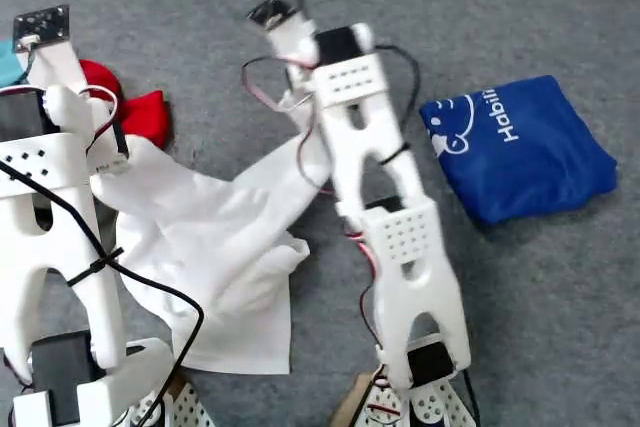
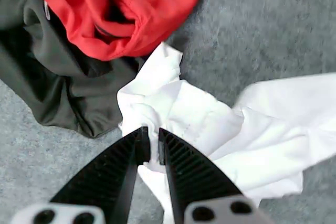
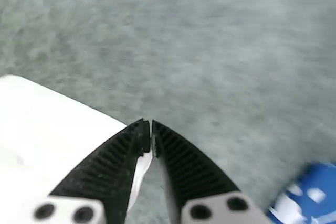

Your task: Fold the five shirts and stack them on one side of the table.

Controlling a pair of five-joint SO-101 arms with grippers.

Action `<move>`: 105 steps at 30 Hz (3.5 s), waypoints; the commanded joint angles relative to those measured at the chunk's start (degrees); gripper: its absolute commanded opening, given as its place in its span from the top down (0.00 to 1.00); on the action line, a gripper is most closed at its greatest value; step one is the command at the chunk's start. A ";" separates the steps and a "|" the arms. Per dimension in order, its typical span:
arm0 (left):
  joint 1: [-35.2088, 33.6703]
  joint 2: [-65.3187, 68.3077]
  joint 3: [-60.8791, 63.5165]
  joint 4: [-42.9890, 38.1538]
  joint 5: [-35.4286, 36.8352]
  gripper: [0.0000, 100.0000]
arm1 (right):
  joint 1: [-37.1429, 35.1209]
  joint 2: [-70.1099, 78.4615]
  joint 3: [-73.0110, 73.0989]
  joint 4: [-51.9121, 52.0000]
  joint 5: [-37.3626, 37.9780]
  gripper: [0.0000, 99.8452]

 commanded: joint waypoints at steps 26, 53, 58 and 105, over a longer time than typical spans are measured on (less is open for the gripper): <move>-3.08 -1.45 16.97 -17.14 7.30 0.98 | 8.92 4.97 1.63 1.23 7.30 0.89; -12.22 -1.98 11.34 -13.98 2.11 0.98 | 19.12 -6.55 1.98 1.32 46.24 0.89; -12.31 -2.07 9.85 -12.92 2.11 0.98 | 19.03 -7.96 1.98 1.32 46.15 0.89; -12.31 -2.07 9.23 -9.85 2.02 0.98 | 14.46 -27.56 33.01 0.97 41.76 0.89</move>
